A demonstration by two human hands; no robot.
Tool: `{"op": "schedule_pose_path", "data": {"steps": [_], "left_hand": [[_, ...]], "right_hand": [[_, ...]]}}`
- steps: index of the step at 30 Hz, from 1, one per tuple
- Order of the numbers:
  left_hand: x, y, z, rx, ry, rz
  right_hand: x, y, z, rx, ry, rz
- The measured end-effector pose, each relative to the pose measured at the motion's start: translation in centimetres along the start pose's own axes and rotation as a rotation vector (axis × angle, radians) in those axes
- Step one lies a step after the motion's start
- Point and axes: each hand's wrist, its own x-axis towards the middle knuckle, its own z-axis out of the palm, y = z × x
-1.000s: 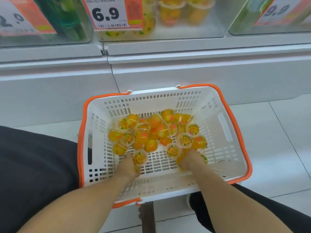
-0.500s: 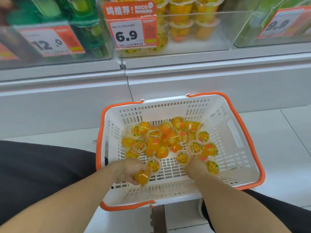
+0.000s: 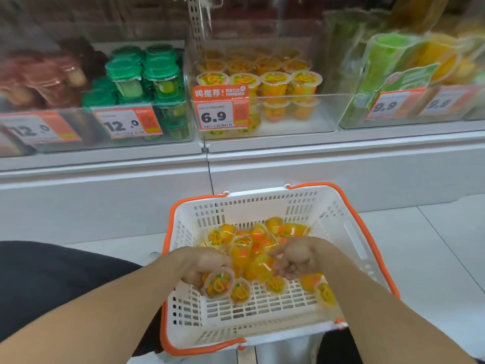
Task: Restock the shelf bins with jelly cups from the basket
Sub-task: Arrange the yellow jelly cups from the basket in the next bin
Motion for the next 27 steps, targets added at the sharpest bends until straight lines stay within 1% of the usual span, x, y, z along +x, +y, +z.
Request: {"op": "schedule_pose_path", "data": {"steps": [3,6,8,10,12,14,15,16,18,19,20,22,24,26,27], "left_hand": [[-2.2,3.0,-1.6,0.120,0.059,0.106],[-6.2,7.4,-3.6,0.161,0.145,0.290],[-9.3,10.3,-4.7,0.161,0.166,0.386],[-11.9,12.6,-5.5,0.128,0.143,0.460],[-13.6,14.0,-6.1,0.085,0.175,0.540],[-14.5,14.5,-6.2,0.031,0.206,0.636],[-14.6,14.6,-6.1,0.000,0.219,0.664],[-14.5,14.7,-6.0,0.002,0.238,0.676],[-14.1,15.1,-5.5,0.060,0.286,0.695],[-14.0,15.5,-5.2,0.071,0.308,0.723],[-13.7,15.8,-5.0,0.069,0.327,0.753],[-13.3,16.5,-4.5,0.057,0.354,0.790],[-13.2,17.1,-4.1,0.046,0.364,0.769],[-13.1,17.5,-3.8,0.036,0.305,0.735],[-13.0,17.6,-3.6,0.041,0.276,0.716]], "right_hand": [[-4.3,-4.5,-0.9,0.173,-0.016,-0.268],[-8.5,-8.2,-1.8,0.257,-0.037,-0.471],[-10.9,-10.3,-2.1,0.300,-0.022,-0.560],[-13.2,-12.3,-2.0,0.330,-0.010,-0.642],[-15.3,-14.0,-1.7,0.341,-0.013,-0.703],[-17.0,-15.3,-1.4,0.307,-0.007,-0.731],[-17.5,-15.9,-1.4,0.256,0.022,-0.735],[-17.8,-16.3,-1.4,0.177,0.079,-0.738],[-18.1,-17.0,-1.4,0.002,0.248,-0.748],[-18.2,-17.3,-1.4,-0.046,0.317,-0.758],[-18.2,-17.6,-1.4,-0.051,0.380,-0.773],[-18.4,-18.3,-2.0,0.024,0.542,-0.796],[-18.1,-19.4,-3.3,0.081,0.778,-0.836],[-17.7,-20.8,-4.9,-0.014,1.065,-0.857],[-17.6,-21.4,-5.5,-0.078,1.163,-0.844]]}}
